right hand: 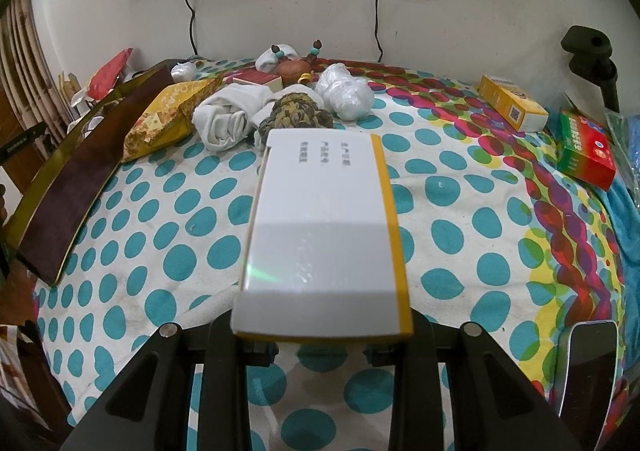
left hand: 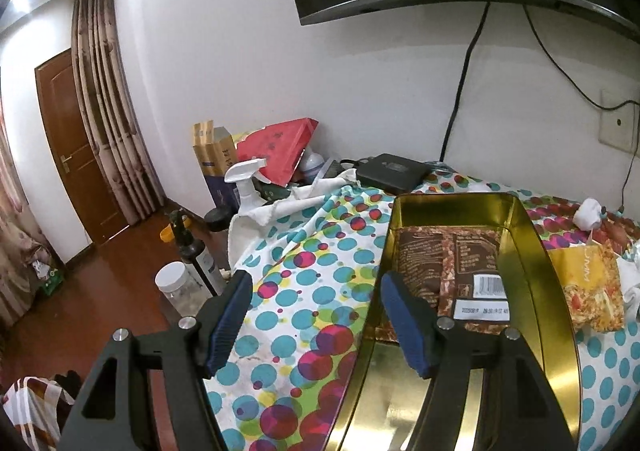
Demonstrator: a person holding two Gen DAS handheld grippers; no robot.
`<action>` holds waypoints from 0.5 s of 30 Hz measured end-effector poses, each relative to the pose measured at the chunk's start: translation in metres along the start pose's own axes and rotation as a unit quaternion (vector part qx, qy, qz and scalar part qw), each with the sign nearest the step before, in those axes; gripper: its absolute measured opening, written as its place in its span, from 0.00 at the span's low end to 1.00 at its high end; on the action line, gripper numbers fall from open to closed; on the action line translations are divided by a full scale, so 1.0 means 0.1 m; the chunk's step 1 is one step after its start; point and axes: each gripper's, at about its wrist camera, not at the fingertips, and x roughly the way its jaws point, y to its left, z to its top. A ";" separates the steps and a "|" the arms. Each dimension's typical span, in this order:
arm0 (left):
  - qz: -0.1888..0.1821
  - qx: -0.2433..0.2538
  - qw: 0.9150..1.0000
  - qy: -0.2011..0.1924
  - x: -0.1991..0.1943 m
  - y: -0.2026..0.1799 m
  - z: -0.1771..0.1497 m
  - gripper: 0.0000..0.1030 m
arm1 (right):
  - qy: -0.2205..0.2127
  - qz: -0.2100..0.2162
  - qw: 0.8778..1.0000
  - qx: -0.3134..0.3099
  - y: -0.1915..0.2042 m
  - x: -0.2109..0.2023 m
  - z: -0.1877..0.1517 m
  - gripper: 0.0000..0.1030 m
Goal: Organize objects
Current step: 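Carry the yellow box with the right gripper over the gold tin tray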
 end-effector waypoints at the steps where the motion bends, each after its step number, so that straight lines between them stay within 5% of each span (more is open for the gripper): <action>1: 0.000 0.002 1.000 -0.001 0.01 0.01 0.01 0.67 | 0.000 -0.001 1.000 0.001 0.00 0.00 0.00 0.28; 15: -0.049 0.024 0.998 0.005 0.10 0.08 0.05 0.67 | -0.004 -0.028 1.000 -0.001 0.12 -0.03 0.05 0.27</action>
